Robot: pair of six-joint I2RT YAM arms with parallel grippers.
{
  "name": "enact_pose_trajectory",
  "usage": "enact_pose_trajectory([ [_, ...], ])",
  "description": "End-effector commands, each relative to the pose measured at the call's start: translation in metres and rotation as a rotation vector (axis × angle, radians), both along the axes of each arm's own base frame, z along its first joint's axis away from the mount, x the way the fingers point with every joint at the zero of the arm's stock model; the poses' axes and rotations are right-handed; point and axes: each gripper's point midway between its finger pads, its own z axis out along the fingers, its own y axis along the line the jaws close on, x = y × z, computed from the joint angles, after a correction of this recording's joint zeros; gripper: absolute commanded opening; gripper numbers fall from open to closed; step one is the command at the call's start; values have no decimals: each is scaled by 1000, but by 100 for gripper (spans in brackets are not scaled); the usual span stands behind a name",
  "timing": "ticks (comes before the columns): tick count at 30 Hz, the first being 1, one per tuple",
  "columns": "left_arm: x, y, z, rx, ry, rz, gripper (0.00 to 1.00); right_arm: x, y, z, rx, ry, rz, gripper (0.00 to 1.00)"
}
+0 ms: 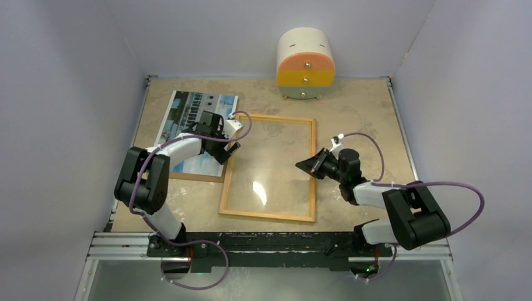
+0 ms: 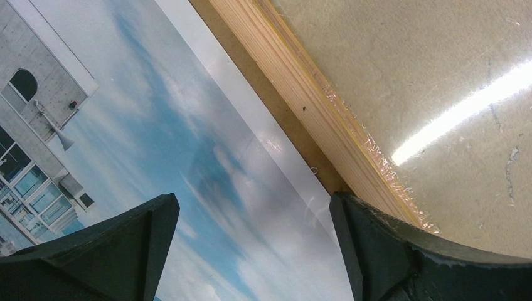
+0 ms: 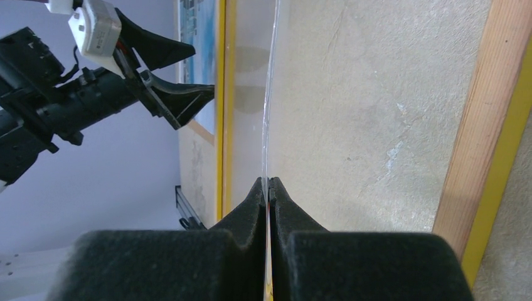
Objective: Put the photo into the frame
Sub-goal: Place the photo frame item in the photo frame.
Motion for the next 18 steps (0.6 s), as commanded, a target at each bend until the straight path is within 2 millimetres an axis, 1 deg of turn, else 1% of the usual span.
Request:
enact_pose_trajectory([
  [1, -13, -5, -14, -11, 52, -24, 100, -1, 16, 5, -37, -18, 68, 0],
  [2, -13, -6, -14, -11, 51, -25, 100, -1, 15, 2, -54, -10, 67, 0],
  [3, -13, -5, -14, -10, 51, -25, 100, 0, 14, -1, -75, -4, 64, 2],
  [5, -12, -5, -13, -6, 46, -27, 100, 2, 8, -9, -139, 21, 51, 12],
  [7, -12, -5, -12, -6, 44, -26, 100, 5, 3, -14, -210, 30, 41, 25],
  [9, -11, -5, -12, -6, 43, -26, 100, 7, 1, -16, -258, 30, 42, 43],
  [11, -11, -5, -12, -7, 44, -25, 100, 8, 2, -16, -288, 27, 49, 51],
  [13, -11, -5, -12, -7, 42, -25, 100, 9, 3, -16, -312, 28, 50, 64],
  [15, -10, -5, -11, -5, 40, -26, 100, 9, 3, -17, -342, 32, 50, 79],
  [17, -11, -4, -11, 0, 42, -25, 100, 11, 0, -17, -376, 33, 43, 97],
  [18, -10, -4, -11, 1, 40, -25, 100, 12, -1, -16, -394, 31, 41, 99],
])
